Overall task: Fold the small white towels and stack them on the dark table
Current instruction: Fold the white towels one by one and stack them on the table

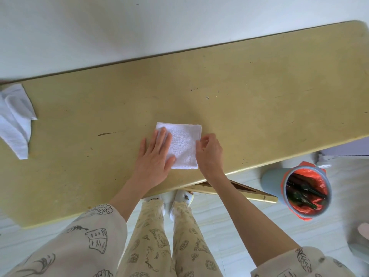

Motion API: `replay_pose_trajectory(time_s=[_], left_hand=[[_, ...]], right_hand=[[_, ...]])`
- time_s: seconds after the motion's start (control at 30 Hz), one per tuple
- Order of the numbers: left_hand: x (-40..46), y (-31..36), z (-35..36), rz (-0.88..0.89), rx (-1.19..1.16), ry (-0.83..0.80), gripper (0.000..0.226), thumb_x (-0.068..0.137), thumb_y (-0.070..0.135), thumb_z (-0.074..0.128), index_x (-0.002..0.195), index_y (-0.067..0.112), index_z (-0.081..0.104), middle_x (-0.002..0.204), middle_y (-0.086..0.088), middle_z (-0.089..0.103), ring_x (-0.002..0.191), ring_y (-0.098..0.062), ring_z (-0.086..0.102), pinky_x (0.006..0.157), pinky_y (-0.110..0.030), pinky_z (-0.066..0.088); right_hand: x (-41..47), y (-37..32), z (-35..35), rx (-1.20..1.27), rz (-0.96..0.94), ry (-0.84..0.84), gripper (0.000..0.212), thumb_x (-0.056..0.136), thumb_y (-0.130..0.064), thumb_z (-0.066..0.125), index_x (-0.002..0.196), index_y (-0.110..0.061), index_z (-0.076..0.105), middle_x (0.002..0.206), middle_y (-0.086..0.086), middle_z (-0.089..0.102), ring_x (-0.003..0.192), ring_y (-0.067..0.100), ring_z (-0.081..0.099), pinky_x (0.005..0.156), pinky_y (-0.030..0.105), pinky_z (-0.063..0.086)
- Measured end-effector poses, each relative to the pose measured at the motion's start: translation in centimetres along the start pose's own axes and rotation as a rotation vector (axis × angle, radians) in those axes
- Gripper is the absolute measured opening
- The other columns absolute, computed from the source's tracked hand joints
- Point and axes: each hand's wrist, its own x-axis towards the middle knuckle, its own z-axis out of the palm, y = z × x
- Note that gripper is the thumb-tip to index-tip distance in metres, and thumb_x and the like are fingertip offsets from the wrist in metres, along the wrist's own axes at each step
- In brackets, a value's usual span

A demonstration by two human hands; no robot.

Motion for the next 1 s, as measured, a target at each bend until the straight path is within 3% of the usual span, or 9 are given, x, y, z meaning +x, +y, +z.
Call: replay_pose_trajectory(time_s=[0.1, 0.2, 0.43, 0.5, 0.6, 0.67, 0.73, 0.87, 1.0], left_hand=[[0.2, -0.3, 0.2, 0.021, 0.027, 0.01, 0.072, 0.089, 0.054, 0.021, 0.148, 0.013, 0.011, 0.157, -0.004, 0.001, 0.144, -0.018, 0.001, 0.112, -0.051, 0.013], [0.1, -0.5, 0.7, 0.035, 0.053, 0.031, 0.074, 0.089, 0.057, 0.023, 0.147, 0.012, 0.014, 0.157, -0.006, 0.005, 0.144, -0.019, 0.005, 0.113, -0.05, 0.012], [0.1, -0.2, 0.9, 0.039, 0.047, 0.054, 0.07, 0.093, 0.055, 0.019, 0.146, 0.009, 0.018, 0.155, -0.008, 0.015, 0.142, -0.021, 0.009, 0.112, -0.048, 0.009], [0.1, -0.2, 0.7, 0.034, 0.041, 0.017, 0.073, 0.092, 0.058, 0.007, 0.147, 0.01, 0.012, 0.156, -0.007, 0.009, 0.143, -0.02, 0.004, 0.112, -0.048, 0.005], [0.2, -0.2, 0.3, 0.038, 0.033, -0.015, 0.078, 0.082, 0.062, -0.02, 0.144, 0.016, -0.01, 0.154, -0.001, -0.018, 0.142, -0.016, -0.017, 0.114, -0.047, -0.009], [0.0, -0.1, 0.1, 0.038, 0.008, -0.056, 0.078, 0.076, 0.059, -0.03, 0.142, 0.018, -0.019, 0.15, 0.0, -0.029, 0.139, -0.017, -0.025, 0.114, -0.049, -0.008], [-0.2, 0.1, 0.2, 0.033, -0.012, -0.047, 0.074, 0.082, 0.054, -0.027, 0.144, 0.015, -0.013, 0.152, -0.004, -0.023, 0.141, -0.022, -0.019, 0.115, -0.053, 0.002], [-0.5, 0.5, 0.6, 0.013, 0.003, -0.008, 0.062, 0.097, 0.043, 0.006, 0.146, 0.006, 0.016, 0.155, -0.014, 0.012, 0.143, -0.028, 0.01, 0.105, -0.06, 0.024], [-0.9, 0.4, 0.2, 0.006, -0.002, -0.036, 0.063, 0.097, 0.043, 0.003, 0.144, 0.005, 0.02, 0.154, -0.015, 0.017, 0.141, -0.028, 0.013, 0.105, -0.061, 0.024]], right_hand=[[-0.9, 1.1, 1.0, -0.351, -0.384, 0.198, 0.029, 0.089, -0.013, 0.047, 0.117, -0.005, 0.052, 0.117, 0.013, 0.056, 0.103, 0.032, 0.055, 0.083, 0.039, 0.043], [-0.7, 2.3, 2.5, -0.649, -0.607, 0.171, 0.046, 0.09, -0.021, 0.034, 0.134, -0.008, 0.041, 0.14, 0.012, 0.046, 0.131, 0.028, 0.044, 0.105, 0.045, 0.036], [0.7, 3.7, 3.1, -0.708, -0.513, -0.009, 0.057, 0.095, -0.037, 0.024, 0.146, -0.01, 0.024, 0.153, 0.006, 0.027, 0.14, 0.024, 0.028, 0.114, 0.048, 0.013], [0.7, 3.5, 2.9, -0.708, -0.5, -0.043, 0.059, 0.095, -0.038, 0.022, 0.147, -0.009, 0.021, 0.155, 0.006, 0.022, 0.142, 0.025, 0.023, 0.114, 0.051, 0.014], [0.2, 3.0, 2.1, -0.595, -0.531, -0.033, 0.058, 0.095, -0.033, 0.025, 0.147, -0.008, 0.018, 0.156, 0.01, 0.017, 0.144, 0.027, 0.016, 0.115, 0.048, 0.013], [-0.6, 2.3, 1.4, -0.353, -0.404, 0.037, 0.051, 0.095, -0.017, 0.036, 0.144, -0.006, 0.029, 0.151, 0.013, 0.029, 0.139, 0.028, 0.027, 0.115, 0.042, 0.022], [-1.3, 1.5, 1.1, -0.106, -0.16, 0.149, 0.037, 0.093, -0.006, 0.04, 0.129, -0.004, 0.047, 0.131, 0.015, 0.047, 0.119, 0.028, 0.041, 0.102, 0.034, 0.034], [-1.4, -0.2, 1.2, 0.023, 0.173, 0.07, 0.026, 0.093, -0.02, 0.049, 0.114, -0.005, 0.053, 0.114, 0.009, 0.056, 0.11, 0.024, 0.048, 0.091, 0.03, 0.036], [-0.3, -1.5, 1.1, 0.018, 0.305, -0.048, 0.029, 0.09, -0.033, 0.054, 0.104, -0.007, 0.051, 0.093, 0.004, 0.054, 0.094, 0.025, 0.052, 0.084, 0.037, 0.044]])
